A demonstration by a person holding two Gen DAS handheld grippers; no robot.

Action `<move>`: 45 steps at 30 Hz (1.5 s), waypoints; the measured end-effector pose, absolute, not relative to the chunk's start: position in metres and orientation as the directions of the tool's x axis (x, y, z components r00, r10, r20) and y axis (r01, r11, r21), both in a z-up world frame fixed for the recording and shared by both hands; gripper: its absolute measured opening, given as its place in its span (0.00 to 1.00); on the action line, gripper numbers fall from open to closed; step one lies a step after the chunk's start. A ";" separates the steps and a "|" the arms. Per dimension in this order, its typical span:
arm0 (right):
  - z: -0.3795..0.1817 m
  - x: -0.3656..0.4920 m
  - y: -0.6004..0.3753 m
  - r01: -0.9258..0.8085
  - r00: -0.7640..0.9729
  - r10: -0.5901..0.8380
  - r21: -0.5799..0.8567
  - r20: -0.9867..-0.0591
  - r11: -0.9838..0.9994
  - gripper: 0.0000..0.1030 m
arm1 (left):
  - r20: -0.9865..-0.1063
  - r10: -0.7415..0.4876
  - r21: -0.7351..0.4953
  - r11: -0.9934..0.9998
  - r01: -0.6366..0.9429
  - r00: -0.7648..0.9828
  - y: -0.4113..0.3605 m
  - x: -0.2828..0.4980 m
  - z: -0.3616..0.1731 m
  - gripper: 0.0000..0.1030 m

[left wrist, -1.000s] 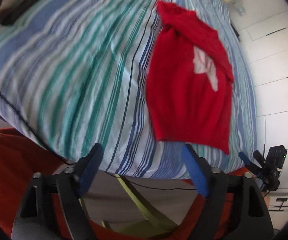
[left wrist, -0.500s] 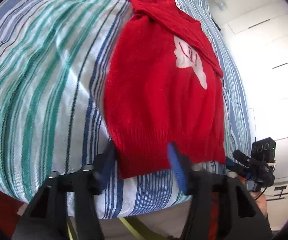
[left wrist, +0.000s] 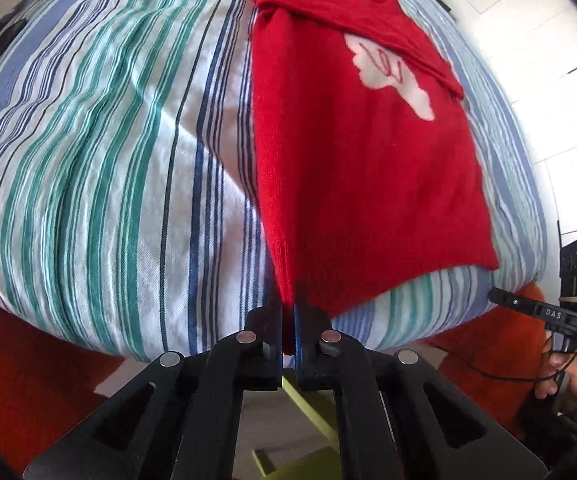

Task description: Fold small clothes

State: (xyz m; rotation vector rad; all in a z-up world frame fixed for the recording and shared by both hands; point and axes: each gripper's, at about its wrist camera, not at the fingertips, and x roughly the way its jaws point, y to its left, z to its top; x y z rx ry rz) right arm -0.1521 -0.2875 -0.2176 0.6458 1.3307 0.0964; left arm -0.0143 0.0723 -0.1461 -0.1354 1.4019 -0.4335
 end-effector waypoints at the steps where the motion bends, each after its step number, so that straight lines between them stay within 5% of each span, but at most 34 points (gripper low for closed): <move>1: -0.223 -0.156 -0.289 0.305 0.245 0.413 0.474 -0.877 0.826 0.00 | -0.923 -0.371 -0.348 0.917 0.195 0.098 0.074 -0.012 -0.150 0.01; 7: -0.209 -0.159 -0.286 0.269 0.299 0.380 0.460 -0.875 0.846 0.01 | -0.935 -0.342 -0.318 0.926 0.201 0.098 0.069 -0.009 -0.155 0.02; 9: -0.195 -0.158 -0.287 0.252 0.348 0.375 0.471 -0.859 0.845 0.11 | -0.927 -0.362 -0.338 0.920 0.199 0.101 0.066 -0.006 -0.158 0.02; 11: -0.188 -0.157 -0.291 0.240 0.402 0.395 0.511 -0.826 0.825 0.57 | -0.920 -0.380 -0.357 0.914 0.192 0.100 0.070 -0.005 -0.159 0.02; 13: -0.187 -0.150 -0.298 0.248 0.451 0.371 0.513 -0.812 0.822 0.71 | -0.914 -0.393 -0.370 0.909 0.190 0.100 0.071 -0.003 -0.159 0.02; 16: -0.202 -0.133 -0.309 0.259 0.476 0.399 0.559 -0.784 0.788 0.70 | -0.911 -0.399 -0.376 0.906 0.193 0.099 0.073 -0.003 -0.158 0.02; 19: -0.232 -0.112 -0.303 0.251 0.350 0.507 0.600 -0.788 0.759 0.06 | -0.910 -0.401 -0.376 0.905 0.199 0.104 0.076 -0.005 -0.153 0.02; 25: -0.189 -0.143 -0.306 0.242 0.288 0.355 0.426 -0.889 0.872 0.05 | -0.943 -0.318 -0.291 0.932 0.217 0.099 0.066 -0.010 -0.156 0.02; 31: -0.225 -0.137 -0.311 0.323 0.226 0.324 0.385 -0.919 0.865 0.05 | -0.970 -0.239 -0.223 0.952 0.211 0.051 0.057 -0.002 -0.180 0.03; 35: -0.223 -0.139 -0.305 0.304 0.240 0.290 0.356 -0.926 0.884 0.05 | -0.980 -0.188 -0.166 0.955 0.248 0.070 0.050 -0.005 -0.173 0.13; 38: -0.213 -0.138 -0.301 0.279 0.246 0.275 0.340 -0.929 0.898 0.24 | -0.989 -0.120 -0.091 0.955 0.284 0.086 0.052 -0.015 -0.153 0.58; 41: -0.199 -0.146 -0.296 0.276 0.244 0.288 0.351 -0.926 0.895 0.50 | -0.979 0.010 0.075 0.945 0.317 0.203 0.070 -0.016 -0.108 0.59; 45: -0.159 -0.173 -0.306 0.279 0.343 0.173 0.276 -0.923 0.920 0.60 | -0.899 -0.063 0.118 0.918 0.379 0.432 0.055 0.022 -0.012 0.69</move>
